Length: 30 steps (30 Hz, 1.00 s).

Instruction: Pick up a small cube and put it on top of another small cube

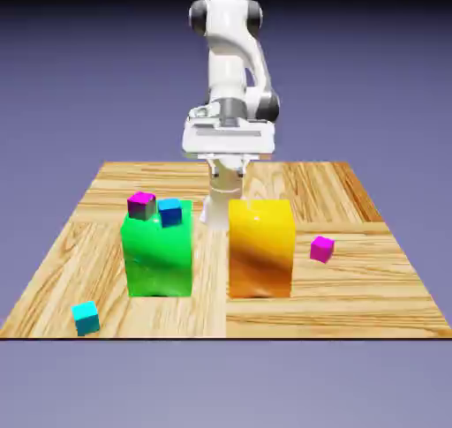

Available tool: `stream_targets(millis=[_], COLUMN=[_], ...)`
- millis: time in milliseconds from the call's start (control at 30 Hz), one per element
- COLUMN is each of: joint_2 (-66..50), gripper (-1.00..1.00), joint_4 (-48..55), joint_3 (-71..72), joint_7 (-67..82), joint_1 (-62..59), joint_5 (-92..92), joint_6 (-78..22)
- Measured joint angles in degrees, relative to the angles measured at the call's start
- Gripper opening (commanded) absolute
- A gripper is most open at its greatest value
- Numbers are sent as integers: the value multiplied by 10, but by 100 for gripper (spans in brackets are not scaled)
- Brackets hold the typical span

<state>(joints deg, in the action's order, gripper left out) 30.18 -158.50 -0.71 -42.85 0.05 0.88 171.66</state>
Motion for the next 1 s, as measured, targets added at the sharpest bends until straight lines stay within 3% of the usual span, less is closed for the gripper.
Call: stream_targets(millis=[1000], joint_2=[-618], gripper=[0], joint_4=[623], joint_3=[-175], joint_7=[-98], joint_1=[-159], joint_5=[219], joint_6=[-583])
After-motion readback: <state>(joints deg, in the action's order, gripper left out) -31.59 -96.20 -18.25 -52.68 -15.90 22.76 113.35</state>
